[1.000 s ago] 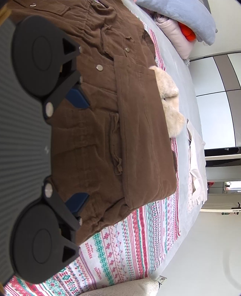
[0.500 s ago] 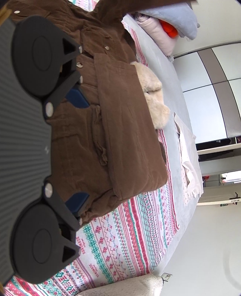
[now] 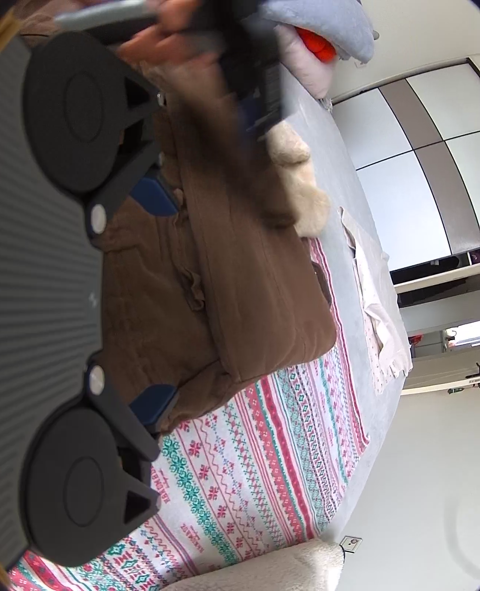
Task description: Fold large clothes
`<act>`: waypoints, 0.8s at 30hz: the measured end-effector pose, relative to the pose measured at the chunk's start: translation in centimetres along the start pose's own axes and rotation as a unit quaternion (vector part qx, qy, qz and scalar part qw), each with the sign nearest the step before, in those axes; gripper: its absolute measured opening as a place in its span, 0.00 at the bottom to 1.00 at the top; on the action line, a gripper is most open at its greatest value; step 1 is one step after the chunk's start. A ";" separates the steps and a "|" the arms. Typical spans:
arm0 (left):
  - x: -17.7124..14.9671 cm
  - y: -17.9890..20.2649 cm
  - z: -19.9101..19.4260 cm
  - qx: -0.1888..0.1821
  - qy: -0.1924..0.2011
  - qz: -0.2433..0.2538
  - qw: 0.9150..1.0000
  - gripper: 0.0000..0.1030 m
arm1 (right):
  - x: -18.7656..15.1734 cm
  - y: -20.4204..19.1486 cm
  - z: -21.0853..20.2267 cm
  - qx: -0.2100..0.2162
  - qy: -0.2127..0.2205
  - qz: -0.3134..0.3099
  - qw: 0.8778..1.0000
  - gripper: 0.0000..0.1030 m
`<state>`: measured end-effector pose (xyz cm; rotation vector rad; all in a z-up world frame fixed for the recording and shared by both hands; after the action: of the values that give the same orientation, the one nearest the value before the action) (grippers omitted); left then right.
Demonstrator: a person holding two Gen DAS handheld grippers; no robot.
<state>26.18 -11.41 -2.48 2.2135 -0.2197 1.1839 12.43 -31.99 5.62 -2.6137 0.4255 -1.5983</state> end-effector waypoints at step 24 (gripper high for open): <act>-1.9 -18.7 -15.2 0.200 0.041 0.200 0.958 0.74 | -0.1 -3.9 9.6 0.144 -0.039 0.218 0.964 0.70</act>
<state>22.17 12.19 -5.95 2.5352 -0.4444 1.6580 21.62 -29.16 1.78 -2.1663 0.6523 -1.2983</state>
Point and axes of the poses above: each gripper's, at about its wrist camera, not at the fingertips, and z roughly the way its jaws point, y to its right, x to its top, the point moved 3 cm from there along z, roughly the way its jaws point, and after that the axes turned 11 degrees about y, right-handed, at the moved point
